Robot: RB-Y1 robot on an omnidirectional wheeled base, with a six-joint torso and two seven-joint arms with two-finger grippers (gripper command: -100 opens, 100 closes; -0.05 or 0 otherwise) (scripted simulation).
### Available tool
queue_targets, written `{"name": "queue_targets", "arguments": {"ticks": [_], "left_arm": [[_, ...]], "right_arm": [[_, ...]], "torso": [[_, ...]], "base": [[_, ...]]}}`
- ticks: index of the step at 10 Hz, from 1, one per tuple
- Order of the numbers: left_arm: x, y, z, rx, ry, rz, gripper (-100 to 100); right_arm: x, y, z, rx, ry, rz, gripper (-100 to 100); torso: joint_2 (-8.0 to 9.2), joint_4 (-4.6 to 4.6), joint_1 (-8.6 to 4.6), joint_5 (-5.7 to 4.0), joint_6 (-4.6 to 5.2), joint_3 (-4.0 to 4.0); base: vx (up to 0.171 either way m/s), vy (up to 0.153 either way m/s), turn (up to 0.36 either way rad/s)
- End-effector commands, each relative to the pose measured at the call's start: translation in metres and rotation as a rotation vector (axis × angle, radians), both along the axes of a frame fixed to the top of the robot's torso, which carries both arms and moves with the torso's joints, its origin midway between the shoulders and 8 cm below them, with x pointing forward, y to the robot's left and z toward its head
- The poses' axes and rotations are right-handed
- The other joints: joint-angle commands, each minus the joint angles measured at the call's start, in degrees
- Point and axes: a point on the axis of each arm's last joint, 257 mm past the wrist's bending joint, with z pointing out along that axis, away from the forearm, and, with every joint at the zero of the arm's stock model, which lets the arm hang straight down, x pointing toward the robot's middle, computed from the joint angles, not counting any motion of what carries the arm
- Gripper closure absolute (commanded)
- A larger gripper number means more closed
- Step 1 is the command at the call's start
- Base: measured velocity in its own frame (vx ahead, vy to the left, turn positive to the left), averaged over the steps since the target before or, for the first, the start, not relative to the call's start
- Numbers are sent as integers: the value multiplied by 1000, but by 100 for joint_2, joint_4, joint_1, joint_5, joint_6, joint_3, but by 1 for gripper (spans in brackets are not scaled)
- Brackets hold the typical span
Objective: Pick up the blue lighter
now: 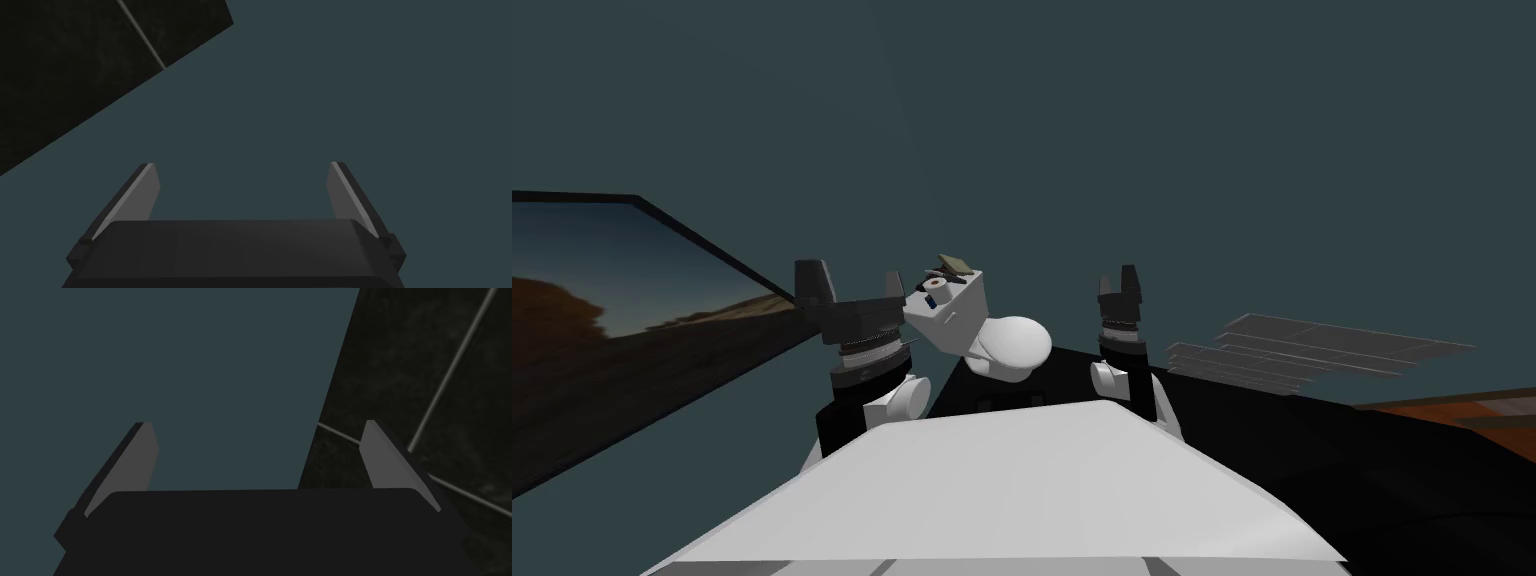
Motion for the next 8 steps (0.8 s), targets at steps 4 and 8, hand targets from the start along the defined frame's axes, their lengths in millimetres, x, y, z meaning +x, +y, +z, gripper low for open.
{"name": "queue_targets", "arguments": {"ticks": [4,8], "left_arm": [[8,-17,-14,187,51,9,-100],[19,-22,-40,371,111,83,-100]], "right_arm": [[0,0,0,0,0,0,0],[0,0,0,0,0,0,0]], "torso": [[-5,-1,16,3,0,-3],[-10,-2,27,7,0,-6]], "base": [[10,29,-32],[24,60,-50]]}}
